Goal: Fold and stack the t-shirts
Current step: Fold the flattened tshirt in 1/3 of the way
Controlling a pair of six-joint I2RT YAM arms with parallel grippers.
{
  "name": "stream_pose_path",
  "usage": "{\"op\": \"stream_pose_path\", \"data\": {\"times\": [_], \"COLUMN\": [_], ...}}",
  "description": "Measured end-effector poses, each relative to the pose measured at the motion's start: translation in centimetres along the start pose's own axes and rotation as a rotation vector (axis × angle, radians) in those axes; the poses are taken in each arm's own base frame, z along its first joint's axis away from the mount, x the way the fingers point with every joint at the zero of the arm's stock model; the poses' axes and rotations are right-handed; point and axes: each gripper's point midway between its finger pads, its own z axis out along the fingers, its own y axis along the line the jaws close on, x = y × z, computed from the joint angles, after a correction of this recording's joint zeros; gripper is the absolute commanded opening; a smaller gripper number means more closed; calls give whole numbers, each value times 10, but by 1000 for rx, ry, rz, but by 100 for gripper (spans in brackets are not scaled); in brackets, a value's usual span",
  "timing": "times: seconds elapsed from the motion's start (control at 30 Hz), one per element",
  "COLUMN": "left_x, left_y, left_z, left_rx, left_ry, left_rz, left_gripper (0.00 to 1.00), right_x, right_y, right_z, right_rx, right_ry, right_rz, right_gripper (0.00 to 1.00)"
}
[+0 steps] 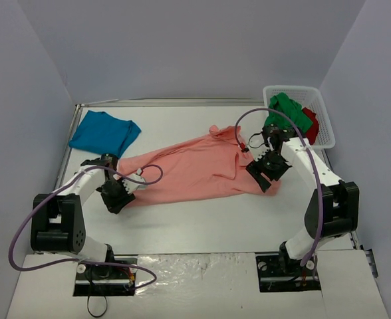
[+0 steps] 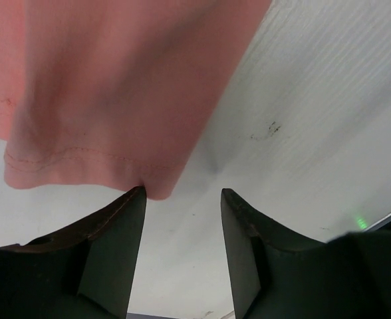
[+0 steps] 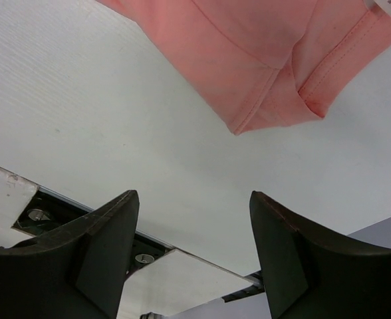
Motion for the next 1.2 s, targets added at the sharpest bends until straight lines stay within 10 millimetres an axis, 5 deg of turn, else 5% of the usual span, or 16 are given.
{"op": "stream_pose_path", "data": {"times": [0.2,0.47,0.87,1.2], "left_x": [-2,-4,-7,-9], "left_y": [4,13,14,14], "left_z": [8,14,12,8], "left_rx": [8,-7,-24,-36], "left_ry": [-3,-1,-17,-30], "left_rz": [-1,-3,-36,-46], "left_gripper": [48,3,3,2], "right_x": [7,23,35,42], "right_y": [3,5,3,-22], "right_z": [7,15,31,79], "right_rx": [-8,-9,2,-3], "right_ry": [22,75,135,247], "right_rz": [10,25,26,76], "right_gripper": [65,66,66,63]}}
